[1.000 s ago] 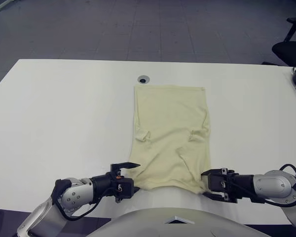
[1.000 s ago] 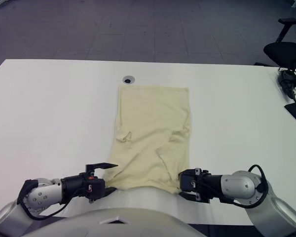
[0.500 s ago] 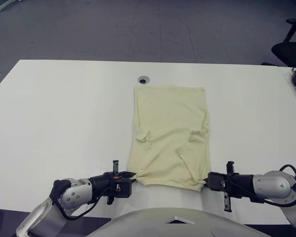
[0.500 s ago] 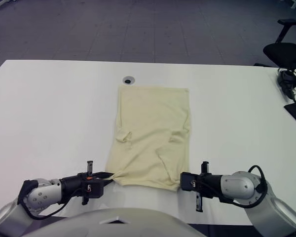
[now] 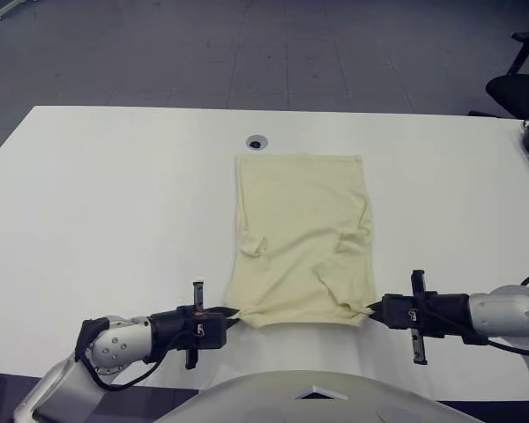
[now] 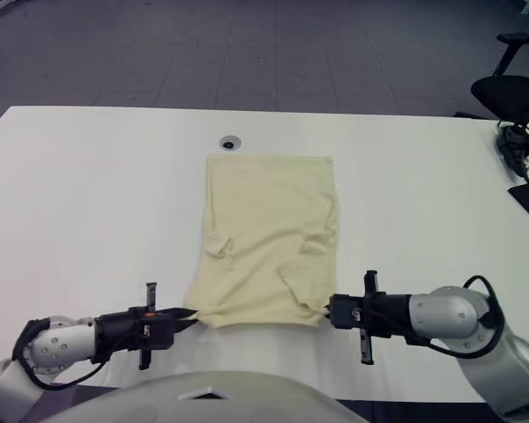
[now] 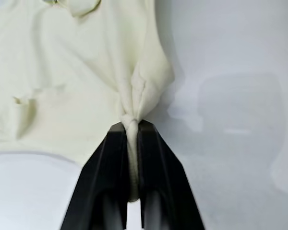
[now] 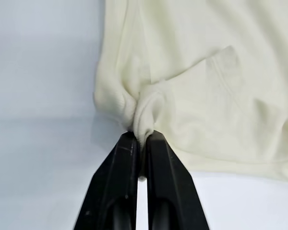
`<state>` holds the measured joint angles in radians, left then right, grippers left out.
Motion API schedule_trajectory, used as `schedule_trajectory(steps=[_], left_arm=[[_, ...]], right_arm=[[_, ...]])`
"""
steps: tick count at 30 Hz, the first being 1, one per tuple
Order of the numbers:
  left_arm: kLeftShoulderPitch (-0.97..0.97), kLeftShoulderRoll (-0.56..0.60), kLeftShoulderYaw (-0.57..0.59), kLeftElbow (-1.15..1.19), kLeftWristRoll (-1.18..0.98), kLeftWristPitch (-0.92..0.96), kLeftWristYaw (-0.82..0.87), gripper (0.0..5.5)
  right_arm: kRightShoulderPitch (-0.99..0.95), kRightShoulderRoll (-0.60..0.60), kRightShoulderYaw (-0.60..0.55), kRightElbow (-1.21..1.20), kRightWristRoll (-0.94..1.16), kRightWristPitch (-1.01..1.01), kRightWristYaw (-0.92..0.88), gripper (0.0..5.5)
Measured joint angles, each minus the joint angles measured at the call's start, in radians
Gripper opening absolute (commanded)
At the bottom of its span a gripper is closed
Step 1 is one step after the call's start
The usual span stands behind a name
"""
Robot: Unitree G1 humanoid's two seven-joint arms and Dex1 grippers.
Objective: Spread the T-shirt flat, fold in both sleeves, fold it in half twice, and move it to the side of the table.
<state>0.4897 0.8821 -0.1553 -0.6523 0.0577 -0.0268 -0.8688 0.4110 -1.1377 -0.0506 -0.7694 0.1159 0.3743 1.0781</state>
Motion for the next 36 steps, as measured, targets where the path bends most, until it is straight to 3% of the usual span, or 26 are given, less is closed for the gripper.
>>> schedule_trajectory(steps=[12, 23, 28, 31, 36], left_arm=[[0.189, 0.075, 0.352, -0.231, -0.479, 0.041, -0.21, 0.08], [0.219, 0.077, 0.56, -0.248, -0.742, 0.146, -0.298, 0.08], [0.063, 0.08, 0.544, -0.08, -0.77, 0.23, -0.257, 0.08], [-0.057, 0.07, 0.477, 0.003, -0.749, 0.265, -0.211, 0.08], [-0.241, 0.026, 0.342, 0.089, -0.666, 0.299, -0.125, 0.08]], right_arm=[[-0.023, -0.081, -0.347, -0.139, 0.351, 0.061, 0.3, 0.05], [-0.115, -0.156, -0.465, -0.211, 0.54, 0.219, 0.34, 0.05], [-0.253, -0.204, -0.362, -0.053, 0.532, 0.236, 0.29, 0.05], [-0.439, -0.207, -0.166, 0.078, 0.487, 0.227, 0.256, 0.05], [-0.713, -0.088, 0.109, 0.262, 0.349, 0.236, 0.205, 0.05]])
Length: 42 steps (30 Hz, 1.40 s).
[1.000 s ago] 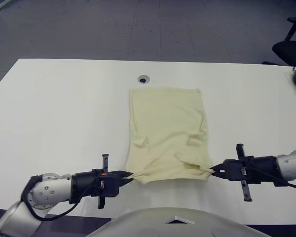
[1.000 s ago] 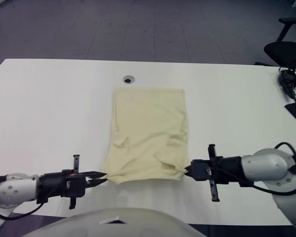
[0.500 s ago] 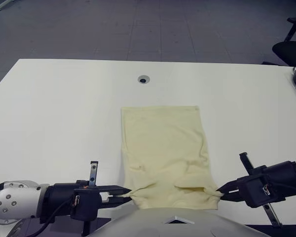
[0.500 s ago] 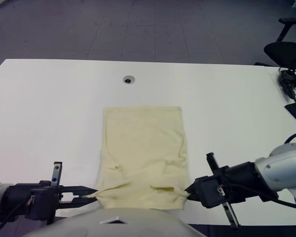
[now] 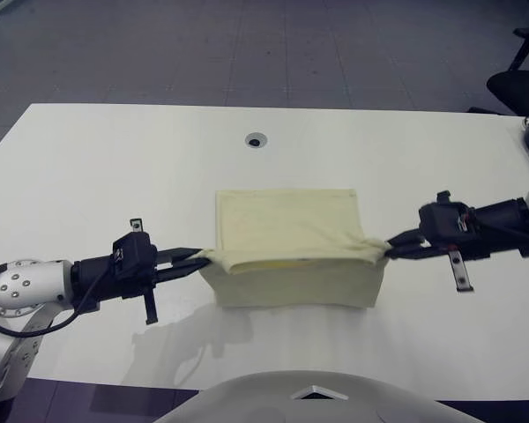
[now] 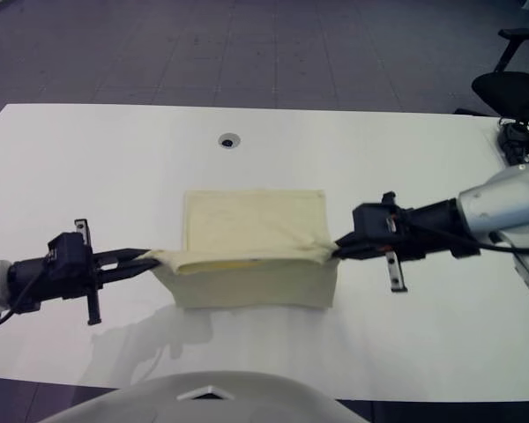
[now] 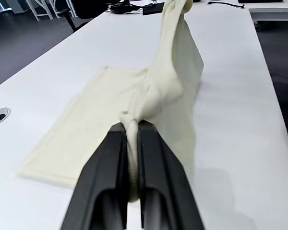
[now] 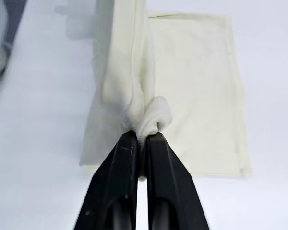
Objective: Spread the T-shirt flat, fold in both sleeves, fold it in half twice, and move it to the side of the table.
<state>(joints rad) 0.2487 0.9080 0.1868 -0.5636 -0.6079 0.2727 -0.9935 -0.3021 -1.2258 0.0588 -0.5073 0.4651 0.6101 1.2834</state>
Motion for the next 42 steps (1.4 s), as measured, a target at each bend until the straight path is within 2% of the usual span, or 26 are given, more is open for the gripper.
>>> schedule_trajectory(steps=[4, 7, 12, 20, 36, 37, 38, 42], left_arm=[[-0.137, -0.044, -0.113, 0.084, 0.11, 0.006, 0.041, 0.08], [-0.261, -0.111, -0.182, 0.17, 0.223, -0.05, 0.097, 0.08], [-0.389, -0.182, -0.264, 0.327, 0.365, -0.171, 0.123, 0.08], [-0.48, -0.276, -0.321, 0.54, 0.509, -0.337, 0.189, 0.08], [-0.562, -0.418, -0.391, 0.822, 0.626, -0.554, 0.265, 0.08], [-0.562, -0.424, -0.395, 0.83, 0.63, -0.557, 0.267, 0.45], [-0.563, -0.429, -0.396, 0.837, 0.638, -0.561, 0.274, 0.51], [-0.585, -0.469, -0.399, 0.884, 0.67, -0.565, 0.333, 1.26]], right_arm=[[-0.104, 0.099, 0.114, 0.103, -0.078, -0.016, -0.023, 0.05], [-0.198, 0.216, 0.216, 0.223, -0.189, -0.073, -0.055, 0.05], [-0.238, 0.308, 0.291, 0.366, -0.312, -0.143, -0.102, 0.05], [-0.24, 0.348, 0.305, 0.458, -0.41, -0.224, -0.119, 0.05], [-0.253, 0.449, 0.285, 0.566, -0.444, -0.098, -0.196, 0.05], [-0.253, 0.457, 0.285, 0.571, -0.447, -0.096, -0.201, 0.05], [-0.253, 0.463, 0.285, 0.573, -0.45, -0.095, -0.205, 0.41], [-0.252, 0.505, 0.286, 0.603, -0.477, -0.094, -0.267, 1.03]])
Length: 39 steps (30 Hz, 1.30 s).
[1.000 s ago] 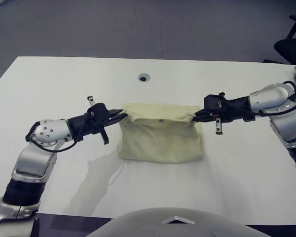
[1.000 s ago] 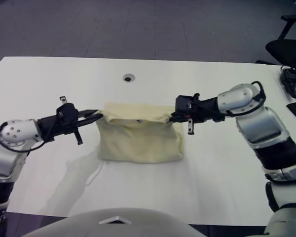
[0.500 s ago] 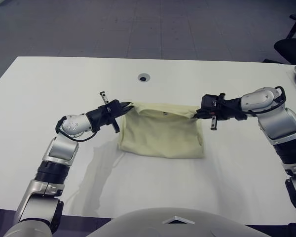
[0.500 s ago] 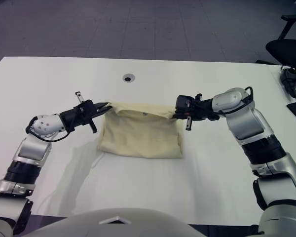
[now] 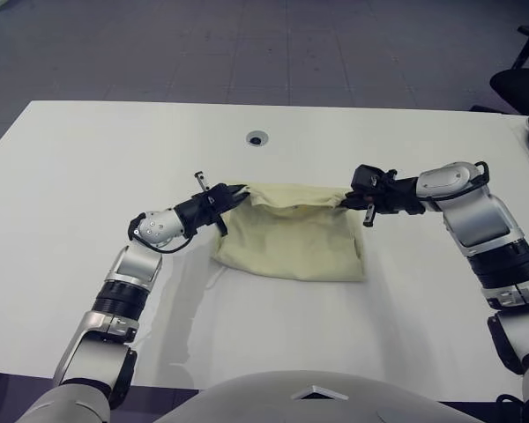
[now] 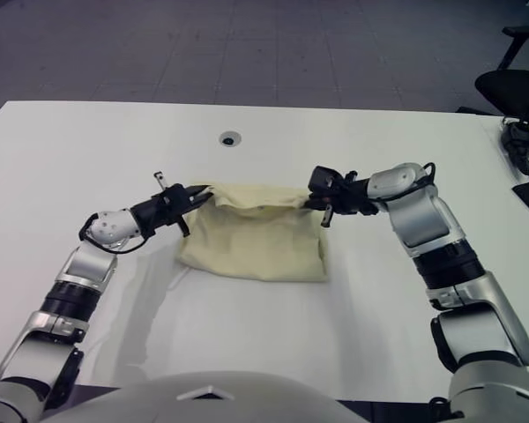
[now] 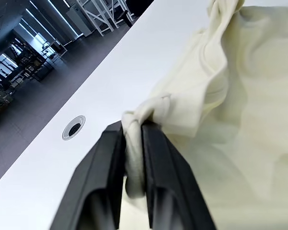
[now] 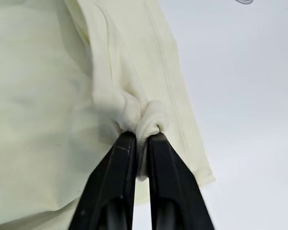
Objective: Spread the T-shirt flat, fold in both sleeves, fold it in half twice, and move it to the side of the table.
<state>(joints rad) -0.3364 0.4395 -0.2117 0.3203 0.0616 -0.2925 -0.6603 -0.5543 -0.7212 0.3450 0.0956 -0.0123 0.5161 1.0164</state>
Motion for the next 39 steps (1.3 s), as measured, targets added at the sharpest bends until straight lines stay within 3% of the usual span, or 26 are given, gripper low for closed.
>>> schedule_trajectory(steps=[9, 23, 27, 39], left_arm=[[-0.02, -0.08, 0.009, 0.074, 0.027, 0.007, 0.129, 2.94], [-0.023, -0.096, 0.027, 0.117, 0.053, -0.013, 0.207, 5.29], [-0.006, -0.09, 0.03, 0.076, 0.054, -0.015, 0.207, 5.4], [0.12, -0.075, 0.009, -0.17, 0.049, 0.042, 0.147, 5.4]], right_arm=[[0.001, 0.135, -0.052, 0.123, -0.021, -0.049, -0.201, 2.64], [0.018, 0.159, -0.024, 0.277, -0.191, -0.302, -0.363, 4.9], [0.012, 0.155, -0.01, 0.322, -0.238, -0.396, -0.405, 5.38], [-0.011, 0.167, -0.039, 0.472, -0.28, -0.565, -0.524, 5.38]])
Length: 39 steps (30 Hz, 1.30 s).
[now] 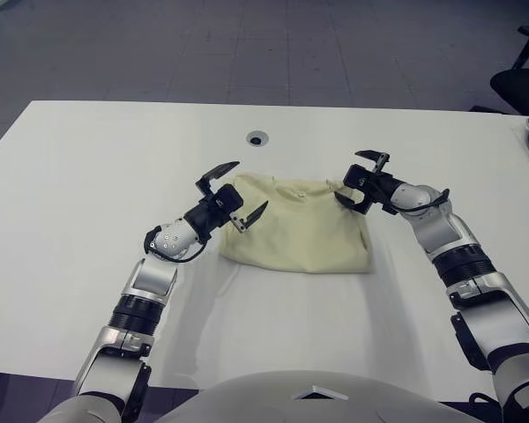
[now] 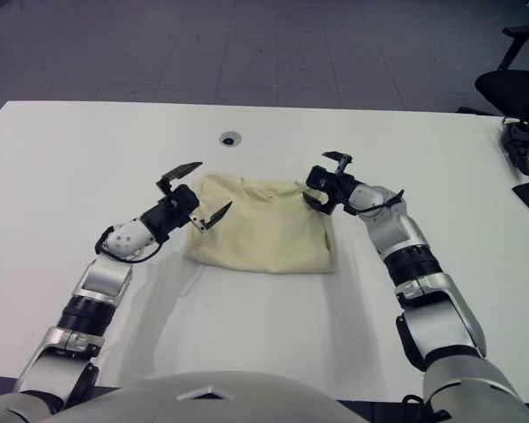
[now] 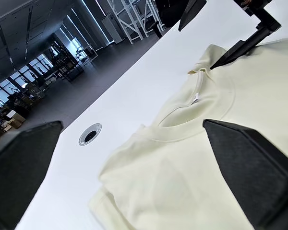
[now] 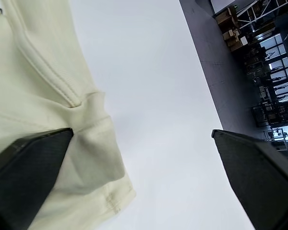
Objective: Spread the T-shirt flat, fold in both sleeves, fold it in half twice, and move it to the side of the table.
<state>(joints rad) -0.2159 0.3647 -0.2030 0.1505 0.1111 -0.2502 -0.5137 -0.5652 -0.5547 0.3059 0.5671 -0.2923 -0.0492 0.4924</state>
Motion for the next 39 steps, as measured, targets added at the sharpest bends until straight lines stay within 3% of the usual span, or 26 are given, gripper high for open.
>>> schedule_trajectory(steps=[15, 28, 32, 39], left_arm=[[0.089, 0.085, -0.118, -0.052, 0.075, 0.009, -0.108, 5.4], [0.147, 0.166, -0.096, -0.128, 0.084, 0.008, -0.102, 5.4], [0.147, 0.177, -0.066, -0.115, 0.085, -0.004, -0.078, 5.4], [0.089, 0.119, 0.116, -0.157, -0.051, 0.021, 0.035, 5.4]], right_arm=[[-0.06, 0.011, -0.067, 0.126, 0.046, -0.025, 0.04, 5.38], [-0.114, -0.003, 0.008, 0.27, -0.073, -0.192, -0.036, 5.38], [-0.064, -0.085, 0.04, 0.115, -0.075, -0.19, 0.122, 5.38], [0.105, -0.228, 0.035, -0.297, -0.034, -0.055, 0.366, 5.38]])
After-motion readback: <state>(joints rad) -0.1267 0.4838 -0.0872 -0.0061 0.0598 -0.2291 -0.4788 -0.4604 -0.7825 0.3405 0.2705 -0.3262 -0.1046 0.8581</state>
